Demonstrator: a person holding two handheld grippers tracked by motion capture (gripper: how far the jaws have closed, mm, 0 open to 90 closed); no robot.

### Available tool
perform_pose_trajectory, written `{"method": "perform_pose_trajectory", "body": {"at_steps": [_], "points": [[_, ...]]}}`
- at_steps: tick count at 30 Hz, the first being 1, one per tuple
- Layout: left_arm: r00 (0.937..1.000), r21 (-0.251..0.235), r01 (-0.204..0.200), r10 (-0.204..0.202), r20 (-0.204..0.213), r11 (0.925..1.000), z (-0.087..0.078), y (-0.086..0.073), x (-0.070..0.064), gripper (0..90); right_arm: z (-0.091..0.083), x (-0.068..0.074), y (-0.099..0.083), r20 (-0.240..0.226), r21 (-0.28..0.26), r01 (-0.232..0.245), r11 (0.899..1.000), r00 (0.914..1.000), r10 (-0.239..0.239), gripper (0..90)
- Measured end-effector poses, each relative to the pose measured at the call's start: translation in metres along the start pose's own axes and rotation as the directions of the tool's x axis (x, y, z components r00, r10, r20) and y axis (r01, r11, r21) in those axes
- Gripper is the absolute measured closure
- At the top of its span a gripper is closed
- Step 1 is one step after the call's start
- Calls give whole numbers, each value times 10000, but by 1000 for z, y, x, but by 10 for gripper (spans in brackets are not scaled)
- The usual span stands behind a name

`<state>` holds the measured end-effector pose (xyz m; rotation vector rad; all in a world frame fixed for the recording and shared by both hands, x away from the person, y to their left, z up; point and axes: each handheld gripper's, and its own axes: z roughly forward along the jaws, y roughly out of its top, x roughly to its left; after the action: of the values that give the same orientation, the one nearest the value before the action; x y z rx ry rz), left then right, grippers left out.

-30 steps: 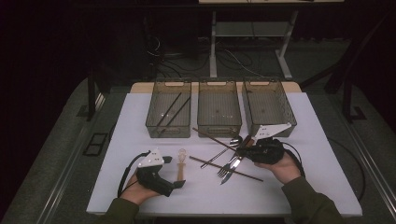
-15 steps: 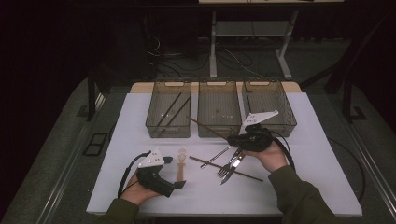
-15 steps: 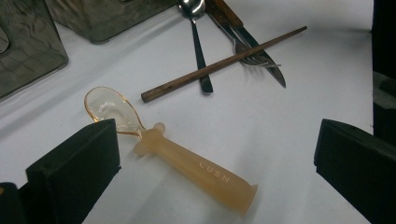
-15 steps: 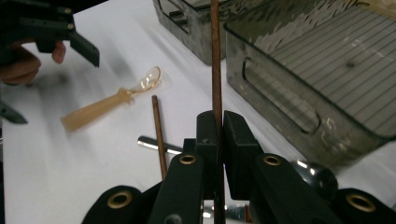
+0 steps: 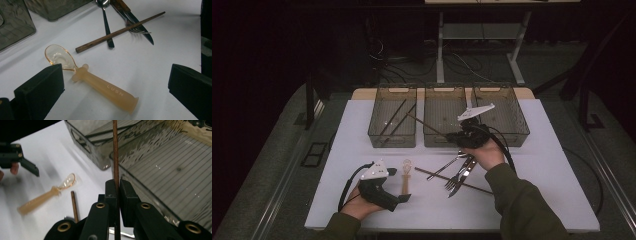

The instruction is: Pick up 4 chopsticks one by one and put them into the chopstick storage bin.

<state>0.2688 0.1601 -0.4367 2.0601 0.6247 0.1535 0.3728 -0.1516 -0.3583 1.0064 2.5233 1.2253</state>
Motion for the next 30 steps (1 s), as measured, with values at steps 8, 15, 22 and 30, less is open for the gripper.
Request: {"method": "perform_pose_trajectory", "body": {"at_steps": [8, 15, 22, 30], "points": [[10000, -37, -44, 44, 82, 10000, 0, 1, -2, 0, 13, 1, 25, 158, -138, -114, 9998, 9998, 116, 848], [9999, -85, -47, 48, 109, 10000, -1, 1, -1, 0, 30, -1, 47, 289, -222, -395, 9990, 9988, 402, 848], [9999, -132, -40, 41, 105, 9999, -1, 1, -1, 0, 44, -1, 67, 474, -265, -654, 9975, 9967, 666, 848], [9999, -169, -9, 12, 172, 9999, 0, 1, -2, 0, 71, -2, 87, 752, 7, -917, 9958, 9930, 914, 848]]}}
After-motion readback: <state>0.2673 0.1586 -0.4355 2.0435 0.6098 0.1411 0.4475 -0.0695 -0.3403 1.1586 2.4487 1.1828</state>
